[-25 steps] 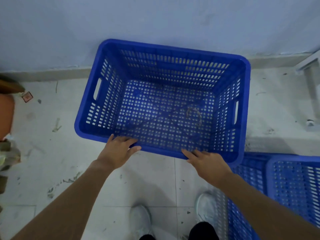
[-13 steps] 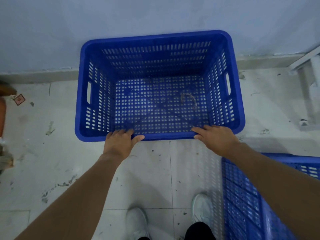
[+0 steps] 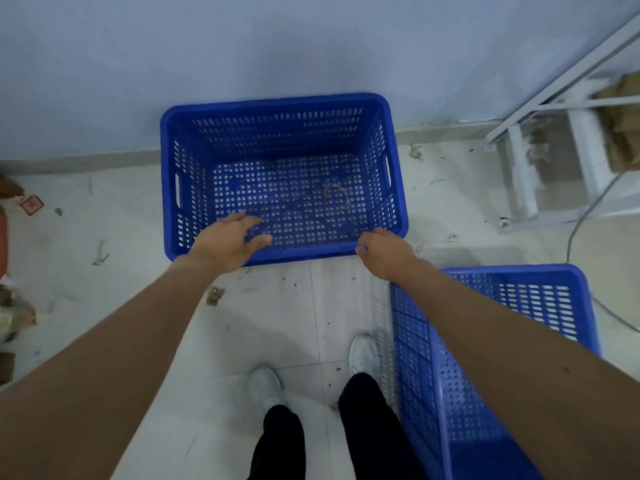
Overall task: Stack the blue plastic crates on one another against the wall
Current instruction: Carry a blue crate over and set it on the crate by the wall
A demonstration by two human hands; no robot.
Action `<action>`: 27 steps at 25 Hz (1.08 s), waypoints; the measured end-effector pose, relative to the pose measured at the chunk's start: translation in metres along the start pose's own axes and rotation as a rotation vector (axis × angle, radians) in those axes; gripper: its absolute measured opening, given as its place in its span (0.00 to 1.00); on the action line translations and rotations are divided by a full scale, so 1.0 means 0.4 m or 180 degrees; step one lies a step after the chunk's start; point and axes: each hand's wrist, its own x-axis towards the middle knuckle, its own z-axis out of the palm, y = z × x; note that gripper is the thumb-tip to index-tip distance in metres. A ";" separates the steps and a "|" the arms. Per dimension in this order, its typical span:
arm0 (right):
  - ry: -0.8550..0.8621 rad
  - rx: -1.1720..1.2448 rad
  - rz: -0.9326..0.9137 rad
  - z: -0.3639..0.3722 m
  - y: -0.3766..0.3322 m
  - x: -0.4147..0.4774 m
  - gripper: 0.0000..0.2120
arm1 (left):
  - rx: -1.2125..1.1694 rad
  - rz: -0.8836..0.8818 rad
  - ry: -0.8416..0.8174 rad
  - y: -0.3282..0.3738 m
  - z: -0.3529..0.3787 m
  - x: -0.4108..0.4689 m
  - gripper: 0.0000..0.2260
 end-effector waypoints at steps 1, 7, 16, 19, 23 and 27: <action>-0.0047 0.0023 0.0065 -0.040 -0.017 -0.041 0.13 | 0.0014 0.0056 0.0033 0.020 -0.046 -0.042 0.30; 0.0221 0.0002 0.0588 -0.266 -0.063 -0.332 0.15 | 0.0310 0.0790 0.0354 0.177 -0.316 -0.278 0.29; 0.0996 0.0533 0.1286 -0.418 0.044 -0.765 0.18 | 0.0698 0.1760 0.0414 0.517 -0.421 -0.488 0.25; 0.0964 0.0626 0.1500 -0.376 0.127 -0.915 0.16 | 0.0555 0.1964 0.0357 0.648 -0.376 -0.530 0.20; 0.0947 0.0713 0.1809 -0.235 0.264 -1.075 0.15 | 0.0733 0.2235 0.0204 0.826 -0.221 -0.608 0.18; 0.0738 0.1033 0.1970 -0.035 0.407 -1.193 0.16 | 0.0893 0.2238 -0.0116 0.944 -0.006 -0.670 0.17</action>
